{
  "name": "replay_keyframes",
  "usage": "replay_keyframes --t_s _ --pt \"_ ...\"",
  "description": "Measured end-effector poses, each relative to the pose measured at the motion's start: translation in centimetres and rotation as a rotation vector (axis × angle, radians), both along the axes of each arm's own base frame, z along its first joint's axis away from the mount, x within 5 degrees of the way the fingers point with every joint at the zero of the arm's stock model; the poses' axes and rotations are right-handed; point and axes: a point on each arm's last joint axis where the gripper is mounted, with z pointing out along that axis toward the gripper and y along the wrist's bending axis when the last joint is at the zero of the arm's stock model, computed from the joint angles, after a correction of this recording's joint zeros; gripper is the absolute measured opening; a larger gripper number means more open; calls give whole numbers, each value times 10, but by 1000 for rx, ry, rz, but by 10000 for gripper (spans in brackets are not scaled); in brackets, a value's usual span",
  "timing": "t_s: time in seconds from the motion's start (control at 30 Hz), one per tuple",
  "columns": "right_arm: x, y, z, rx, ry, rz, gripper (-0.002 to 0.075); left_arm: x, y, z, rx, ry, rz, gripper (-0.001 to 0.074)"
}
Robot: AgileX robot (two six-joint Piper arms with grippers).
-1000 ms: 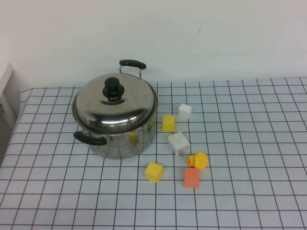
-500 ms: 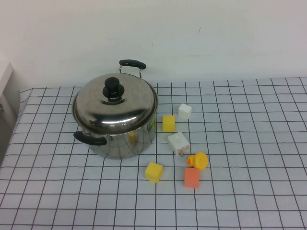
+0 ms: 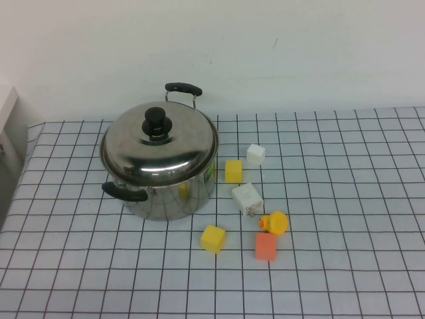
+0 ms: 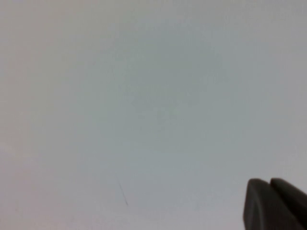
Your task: Cover the pot
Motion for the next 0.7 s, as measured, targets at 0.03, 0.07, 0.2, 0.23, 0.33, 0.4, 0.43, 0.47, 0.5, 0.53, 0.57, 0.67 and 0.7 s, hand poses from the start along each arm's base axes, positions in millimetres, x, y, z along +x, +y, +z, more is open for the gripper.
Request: replay_keyframes --t_s 0.03,0.07,0.2,0.23,0.33,0.4,0.43,0.47,0.5,0.53,0.57,0.67,0.7 --pt "1 -1 -4 1 8 -21 8 0 0 0 0 0 0 -3" --pt "4 -4 -10 3 26 -57 8 0 0 0 0 0 0 -3" --pt "16 -16 -49 108 145 -217 8 0 0 0 0 0 0 -3" --pt "17 -18 -59 139 172 -245 8 0 0 0 0 0 0 -3" --pt "15 -25 -92 238 230 -324 8 0 0 0 2 0 -1 -3" --pt "10 -29 -107 284 228 -359 8 0 0 0 2 0 -1 -3" --pt "9 -30 -111 295 229 -371 8 0 0 0 2 0 -1 -3" --pt "7 -31 -116 305 223 -382 8 0 0 0 2 0 -1 -3" --pt "5 -31 -119 312 214 -392 8 0 0 0 2 0 -1 -3" --pt "2 -32 -120 326 201 -392 8 0 0 0 2 0 -1 -3" --pt "0 -33 -121 347 192 -392 8 0 0 0 2 0 -1 -3" --pt "-4 -33 -125 363 210 -397 8 0 0 0 2 0 -1 -3" --pt "-5 -33 -126 364 242 -400 8 0 0 0 2 0 -1 -3"
